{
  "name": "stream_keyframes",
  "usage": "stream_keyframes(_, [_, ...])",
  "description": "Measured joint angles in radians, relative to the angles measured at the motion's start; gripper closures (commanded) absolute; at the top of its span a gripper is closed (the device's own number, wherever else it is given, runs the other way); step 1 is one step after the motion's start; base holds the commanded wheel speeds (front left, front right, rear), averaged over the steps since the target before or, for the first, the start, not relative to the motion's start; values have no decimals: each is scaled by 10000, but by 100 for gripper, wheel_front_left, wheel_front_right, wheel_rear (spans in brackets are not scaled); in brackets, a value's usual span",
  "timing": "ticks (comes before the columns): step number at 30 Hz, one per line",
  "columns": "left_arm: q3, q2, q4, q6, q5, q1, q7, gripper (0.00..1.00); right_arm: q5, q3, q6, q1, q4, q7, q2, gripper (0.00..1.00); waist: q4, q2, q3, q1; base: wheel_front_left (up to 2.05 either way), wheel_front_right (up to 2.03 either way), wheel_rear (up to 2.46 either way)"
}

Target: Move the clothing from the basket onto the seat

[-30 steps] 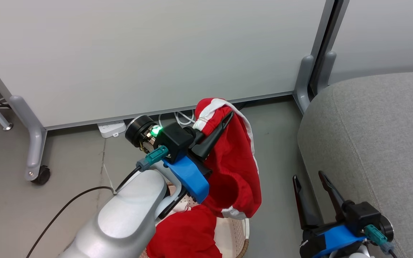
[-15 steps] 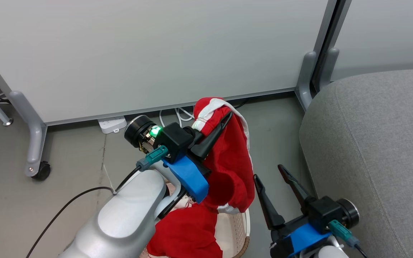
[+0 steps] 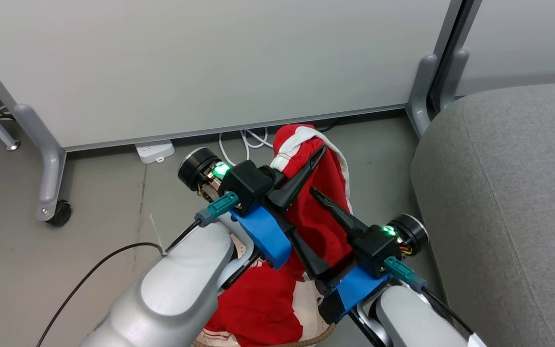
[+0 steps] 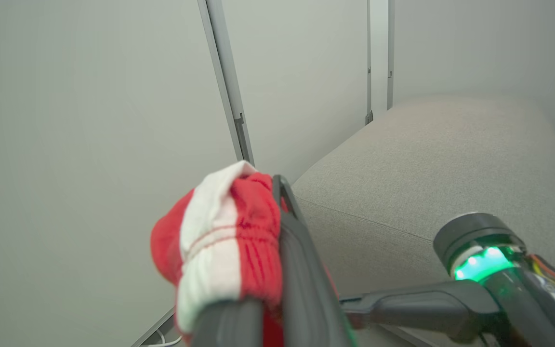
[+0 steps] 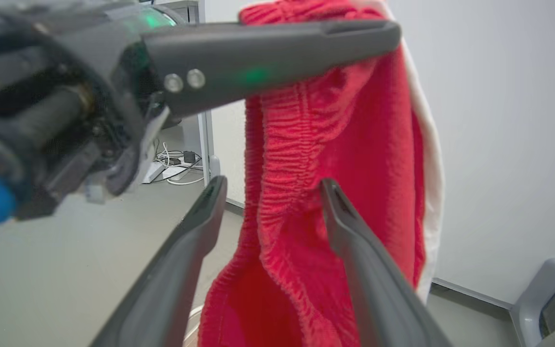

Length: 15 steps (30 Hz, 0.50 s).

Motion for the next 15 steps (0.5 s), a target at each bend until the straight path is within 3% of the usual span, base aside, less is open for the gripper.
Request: stream_keyframes(15, [-190, -151, -86, 0, -2, -153, 0, 100, 257, 376, 0, -1445, 1810, -2, 0, 0, 297, 0, 137, 0, 0, 0, 0])
